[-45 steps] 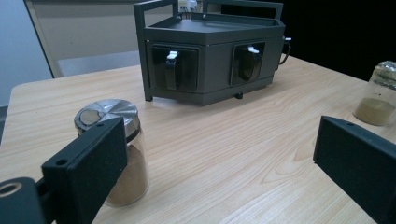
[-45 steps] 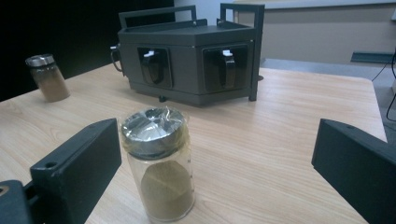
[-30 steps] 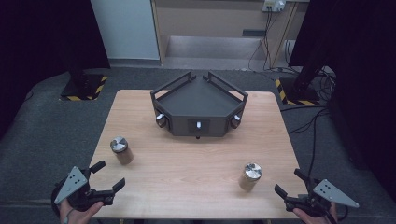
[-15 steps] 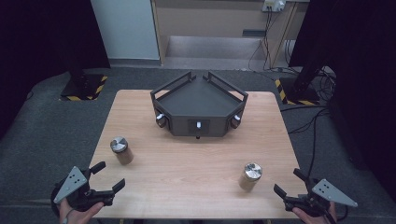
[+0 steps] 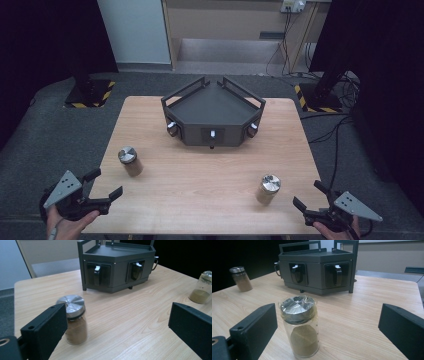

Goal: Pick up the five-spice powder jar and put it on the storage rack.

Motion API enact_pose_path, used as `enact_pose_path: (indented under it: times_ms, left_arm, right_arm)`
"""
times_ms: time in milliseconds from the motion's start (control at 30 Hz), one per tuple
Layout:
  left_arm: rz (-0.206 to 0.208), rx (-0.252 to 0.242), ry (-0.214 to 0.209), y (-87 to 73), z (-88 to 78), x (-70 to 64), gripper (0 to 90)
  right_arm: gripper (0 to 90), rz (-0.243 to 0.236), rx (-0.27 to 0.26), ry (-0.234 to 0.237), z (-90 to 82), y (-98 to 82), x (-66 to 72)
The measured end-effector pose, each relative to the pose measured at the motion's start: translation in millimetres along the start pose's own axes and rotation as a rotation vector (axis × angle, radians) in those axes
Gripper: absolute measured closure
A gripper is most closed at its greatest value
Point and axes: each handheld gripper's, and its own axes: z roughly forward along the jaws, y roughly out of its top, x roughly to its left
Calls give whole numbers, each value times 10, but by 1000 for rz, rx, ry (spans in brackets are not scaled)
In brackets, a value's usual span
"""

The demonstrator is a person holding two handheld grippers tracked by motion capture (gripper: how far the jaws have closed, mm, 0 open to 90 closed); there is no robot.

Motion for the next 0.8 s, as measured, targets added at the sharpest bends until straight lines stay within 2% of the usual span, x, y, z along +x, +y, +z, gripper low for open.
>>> enact_pose_path:
  times_ms: [133, 567, 700, 800]
  left_arm:
    - [40, 17, -14, 114, -65, 85, 12]
    - [88, 49, -41, 404, -120, 316, 9]
    - [85, 60, -71, 501, -119, 414, 10]
    - [106, 77, -67, 576, -113, 451, 10]
  right_arm:
    - [29, -1, 0, -1, -1, 0, -1]
    - [29, 1, 4, 2, 11, 6, -6]
    - [29, 1, 5, 0, 11, 5, -7]
    - [30, 0, 5, 1, 13, 7, -6]
